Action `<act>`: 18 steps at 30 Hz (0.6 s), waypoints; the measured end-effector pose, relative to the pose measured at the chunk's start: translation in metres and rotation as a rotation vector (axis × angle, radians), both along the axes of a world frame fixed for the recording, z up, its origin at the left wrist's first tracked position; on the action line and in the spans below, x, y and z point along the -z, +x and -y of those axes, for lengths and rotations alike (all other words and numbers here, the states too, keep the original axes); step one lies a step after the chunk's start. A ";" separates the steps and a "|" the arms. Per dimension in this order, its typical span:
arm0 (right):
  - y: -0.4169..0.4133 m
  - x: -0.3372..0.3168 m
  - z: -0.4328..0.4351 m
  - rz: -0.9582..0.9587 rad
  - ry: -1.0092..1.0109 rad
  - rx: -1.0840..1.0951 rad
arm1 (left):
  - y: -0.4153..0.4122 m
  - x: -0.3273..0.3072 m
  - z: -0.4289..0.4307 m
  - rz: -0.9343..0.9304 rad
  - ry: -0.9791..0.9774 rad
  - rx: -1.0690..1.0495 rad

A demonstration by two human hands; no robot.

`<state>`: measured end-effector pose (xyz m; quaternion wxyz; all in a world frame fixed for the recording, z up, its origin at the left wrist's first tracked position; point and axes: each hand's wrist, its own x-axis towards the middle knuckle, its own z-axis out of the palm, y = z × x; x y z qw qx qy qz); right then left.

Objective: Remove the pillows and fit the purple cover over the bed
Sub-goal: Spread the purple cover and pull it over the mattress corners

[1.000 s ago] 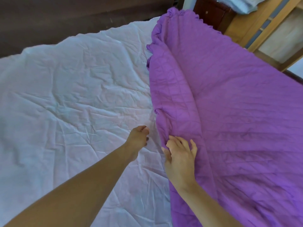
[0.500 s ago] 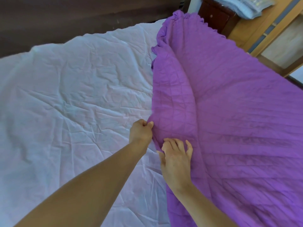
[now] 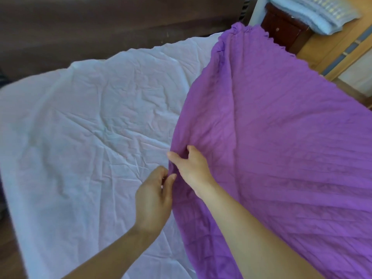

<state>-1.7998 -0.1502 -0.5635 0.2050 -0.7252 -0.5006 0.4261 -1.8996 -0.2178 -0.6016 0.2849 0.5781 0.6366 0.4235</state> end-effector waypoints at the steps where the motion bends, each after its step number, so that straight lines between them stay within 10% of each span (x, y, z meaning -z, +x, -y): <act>1: -0.004 0.005 -0.006 0.068 -0.005 0.016 | 0.000 0.002 0.004 -0.018 0.003 0.045; 4: -0.006 0.011 -0.018 0.129 0.060 0.134 | -0.008 0.003 0.002 0.038 -0.007 0.229; 11: 0.014 -0.004 -0.003 -0.845 0.006 0.398 | -0.026 0.012 -0.083 0.520 -0.488 -0.044; 15: 0.017 -0.007 0.006 -0.985 -0.025 0.454 | -0.008 -0.011 -0.112 0.968 -0.956 0.090; 18: 0.015 -0.006 0.008 -0.995 -0.008 0.473 | 0.005 -0.018 -0.119 0.877 -0.943 0.168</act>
